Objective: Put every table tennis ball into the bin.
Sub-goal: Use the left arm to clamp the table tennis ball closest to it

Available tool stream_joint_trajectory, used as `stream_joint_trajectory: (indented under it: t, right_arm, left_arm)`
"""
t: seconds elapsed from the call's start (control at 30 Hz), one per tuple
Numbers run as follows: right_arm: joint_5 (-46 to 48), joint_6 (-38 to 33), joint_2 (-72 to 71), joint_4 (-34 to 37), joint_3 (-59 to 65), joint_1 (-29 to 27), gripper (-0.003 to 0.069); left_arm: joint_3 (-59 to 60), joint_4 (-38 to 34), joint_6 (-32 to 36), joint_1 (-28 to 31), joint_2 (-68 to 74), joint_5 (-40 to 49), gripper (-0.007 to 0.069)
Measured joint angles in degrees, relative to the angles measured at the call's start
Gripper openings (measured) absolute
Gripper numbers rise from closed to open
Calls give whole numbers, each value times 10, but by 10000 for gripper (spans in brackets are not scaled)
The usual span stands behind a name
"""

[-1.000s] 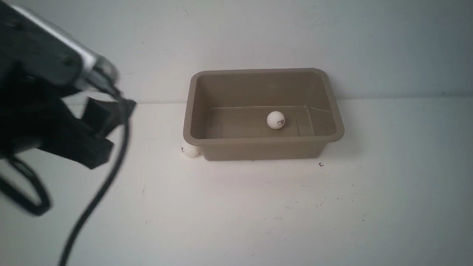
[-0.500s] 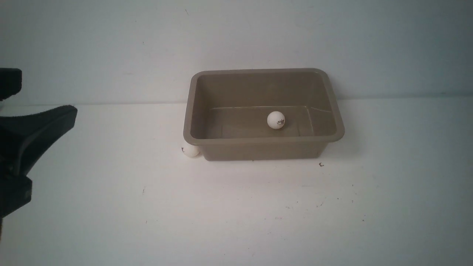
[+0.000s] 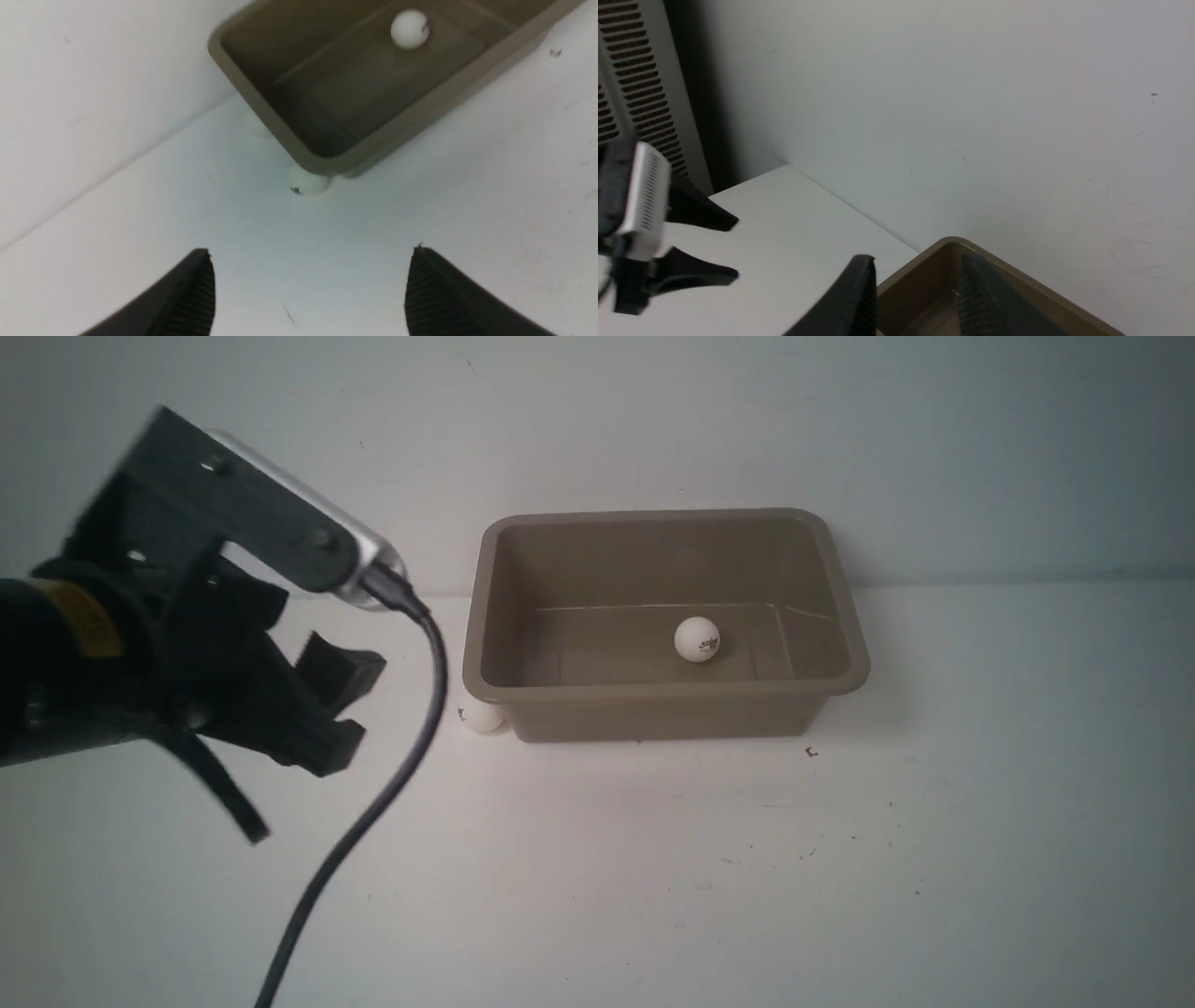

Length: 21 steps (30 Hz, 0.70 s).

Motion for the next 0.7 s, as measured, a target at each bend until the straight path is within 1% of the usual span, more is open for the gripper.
stream_joint_trajectory:
  t: [0.17, 0.23, 0.33, 0.43, 0.5, 0.57, 0.7]
  right_arm:
    - [9, 0, 0, 0, 0, 0, 239]
    - [12, 0, 0, 0, 0, 0, 239]
    - [13, 0, 0, 0, 0, 0, 239]
    - [16, 0, 0, 0, 0, 0, 239]
    - [16, 0, 0, 0, 0, 0, 239]
    - [17, 0, 0, 0, 0, 0, 239]
    - [17, 0, 0, 0, 0, 0, 239]
  left_arm:
    - [0, 77, 7, 3, 73, -5, 490]
    - [0, 117, 10, 18, 98, -13, 490]
    - [0, 135, 11, 40, 111, -38, 490]
    - [0, 145, 16, 90, 122, -88, 492]
    - [1, 145, 16, 107, 125, -109, 492]
    - [10, 137, 16, 133, 129, -161, 492]
    - [53, 124, 5, 145, 133, -300, 492]
